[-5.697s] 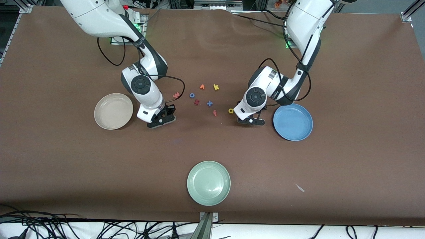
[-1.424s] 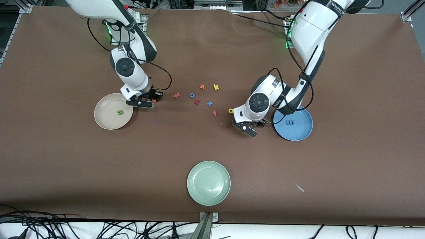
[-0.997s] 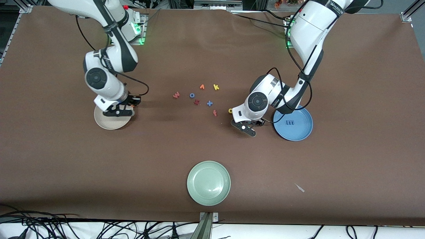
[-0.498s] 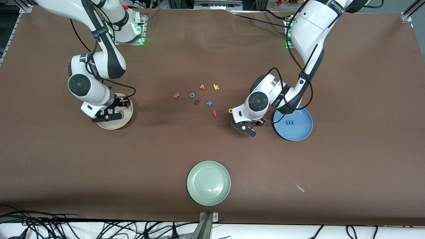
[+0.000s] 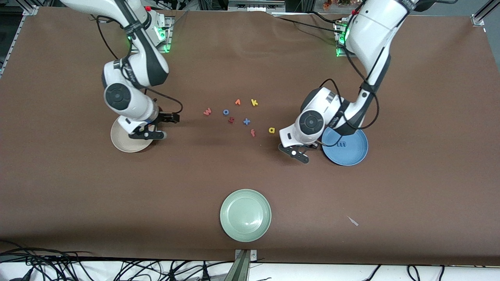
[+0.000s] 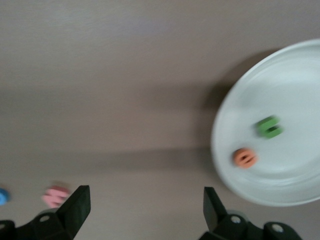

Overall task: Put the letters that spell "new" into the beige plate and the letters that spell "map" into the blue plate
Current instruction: 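Lower the teal letter into the blue plate while the right gripper reaches the pink letter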

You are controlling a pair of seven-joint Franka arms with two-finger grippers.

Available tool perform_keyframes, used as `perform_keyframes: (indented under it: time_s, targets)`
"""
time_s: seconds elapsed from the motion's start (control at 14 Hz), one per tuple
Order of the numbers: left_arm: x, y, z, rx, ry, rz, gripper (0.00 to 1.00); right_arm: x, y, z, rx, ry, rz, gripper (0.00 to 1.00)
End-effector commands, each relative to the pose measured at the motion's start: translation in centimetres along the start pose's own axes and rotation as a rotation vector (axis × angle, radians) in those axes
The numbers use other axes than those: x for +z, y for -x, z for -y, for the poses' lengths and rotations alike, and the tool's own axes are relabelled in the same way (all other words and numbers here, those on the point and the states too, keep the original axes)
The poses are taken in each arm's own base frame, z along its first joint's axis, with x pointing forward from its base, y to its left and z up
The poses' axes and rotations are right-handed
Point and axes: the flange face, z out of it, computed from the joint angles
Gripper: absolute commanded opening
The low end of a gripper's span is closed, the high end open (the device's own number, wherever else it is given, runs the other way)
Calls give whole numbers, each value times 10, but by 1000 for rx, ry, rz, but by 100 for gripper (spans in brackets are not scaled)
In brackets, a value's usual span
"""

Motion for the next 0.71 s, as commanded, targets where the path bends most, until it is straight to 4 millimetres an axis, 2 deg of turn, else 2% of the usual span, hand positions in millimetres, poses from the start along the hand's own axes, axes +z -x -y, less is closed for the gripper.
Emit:
perform_keyframes:
  time_s: [0.0,0.07,0.21,0.28,0.36,0.43,0.5,0.64]
  targets:
    - [-31,22,63,94,10,26,25,18,23,37,96,-47,-39,100]
    - [-29,29,79,124,22,54,26,27,31,48,128,-63,-57,100]
    - [-15,44,112,146,52,85,28,41,42,61,195,-77,-70,100]
    - [-5,51,118,142,61,97,29,48,48,70,260,-83,-71,100]
    - [1,52,117,140,67,104,50,59,58,85,300,-84,-64,100]
    - [1,51,114,134,65,102,90,67,66,98,318,-85,-63,100]
    - [1,50,109,138,64,104,100,71,69,102,342,-87,-62,100]
    - [-8,43,93,163,60,87,100,79,69,104,373,-96,-62,100]
